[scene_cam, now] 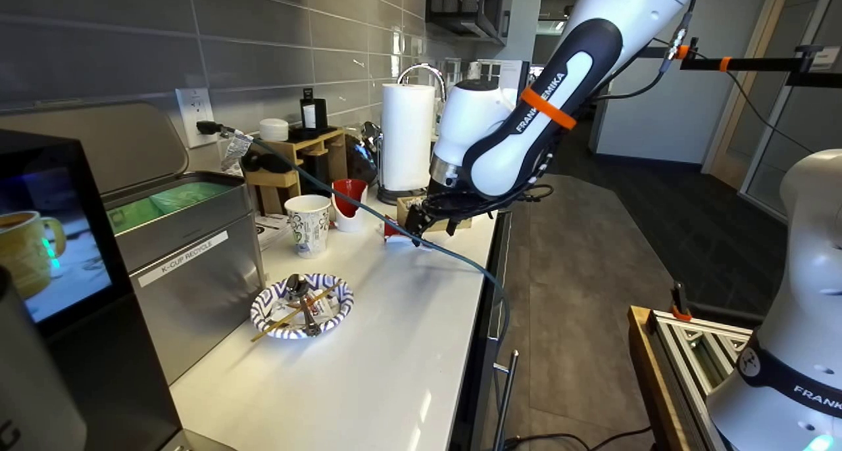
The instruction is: Put the broken piece closest to you in the broken cup
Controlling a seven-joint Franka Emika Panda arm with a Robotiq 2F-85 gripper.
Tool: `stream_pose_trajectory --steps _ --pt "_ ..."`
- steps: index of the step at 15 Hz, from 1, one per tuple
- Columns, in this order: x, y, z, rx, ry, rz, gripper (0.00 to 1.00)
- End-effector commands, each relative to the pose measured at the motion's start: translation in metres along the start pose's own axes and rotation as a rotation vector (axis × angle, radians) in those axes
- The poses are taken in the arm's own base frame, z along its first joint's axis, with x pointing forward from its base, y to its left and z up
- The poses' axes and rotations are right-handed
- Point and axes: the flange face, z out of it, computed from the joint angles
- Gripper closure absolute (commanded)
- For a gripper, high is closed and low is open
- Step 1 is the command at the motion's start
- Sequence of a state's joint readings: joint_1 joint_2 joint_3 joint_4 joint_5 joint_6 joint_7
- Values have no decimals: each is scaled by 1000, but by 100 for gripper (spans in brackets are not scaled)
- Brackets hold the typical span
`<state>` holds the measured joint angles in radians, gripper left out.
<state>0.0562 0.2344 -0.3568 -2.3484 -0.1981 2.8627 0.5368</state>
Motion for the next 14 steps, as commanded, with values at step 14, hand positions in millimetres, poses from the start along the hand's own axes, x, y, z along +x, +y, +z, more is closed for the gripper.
stream_pose_trajectory --steps 14 --pt "22 2 29 22 32 -37 18"
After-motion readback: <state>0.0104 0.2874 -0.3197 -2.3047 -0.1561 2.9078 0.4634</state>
